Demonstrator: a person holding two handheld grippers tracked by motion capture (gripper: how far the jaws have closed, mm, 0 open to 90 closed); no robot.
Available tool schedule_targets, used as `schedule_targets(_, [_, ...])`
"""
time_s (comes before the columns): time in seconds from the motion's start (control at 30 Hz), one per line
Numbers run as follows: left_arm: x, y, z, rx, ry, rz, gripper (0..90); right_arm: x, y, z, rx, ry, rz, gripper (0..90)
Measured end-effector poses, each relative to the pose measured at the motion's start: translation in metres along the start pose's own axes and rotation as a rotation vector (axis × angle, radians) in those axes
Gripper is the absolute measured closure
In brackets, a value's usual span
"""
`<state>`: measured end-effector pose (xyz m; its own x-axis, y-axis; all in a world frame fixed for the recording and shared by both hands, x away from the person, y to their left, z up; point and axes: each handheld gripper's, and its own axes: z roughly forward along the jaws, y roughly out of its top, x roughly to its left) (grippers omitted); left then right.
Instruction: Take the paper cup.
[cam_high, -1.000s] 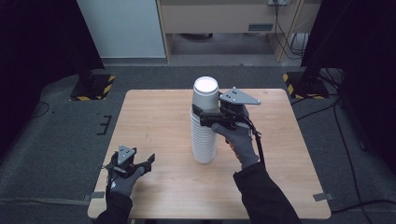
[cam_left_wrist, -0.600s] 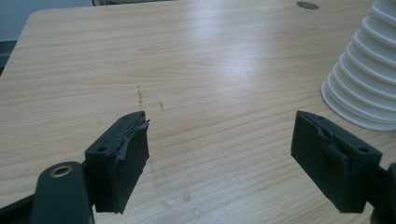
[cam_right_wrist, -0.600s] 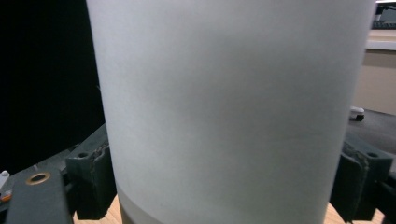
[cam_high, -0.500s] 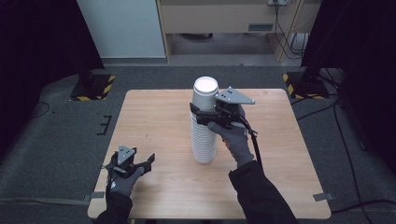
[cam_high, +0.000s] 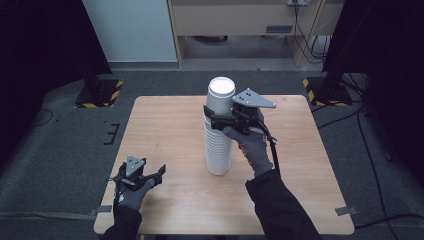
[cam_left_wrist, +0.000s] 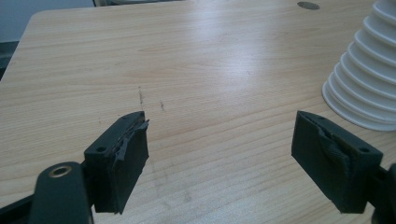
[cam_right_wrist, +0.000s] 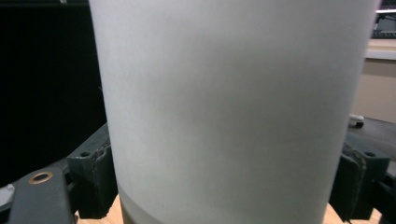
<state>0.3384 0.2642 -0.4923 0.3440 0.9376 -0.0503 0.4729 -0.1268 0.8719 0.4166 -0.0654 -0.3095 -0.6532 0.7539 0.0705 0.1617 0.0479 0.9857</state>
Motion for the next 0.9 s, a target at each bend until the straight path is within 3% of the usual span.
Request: schedule_targets(0.9, [0.0,0.001,-0.001,-0.01,-0.007,0.003,18.7,-0.004,0.042,-0.015,-0.108,0.027,0.054,14.6])
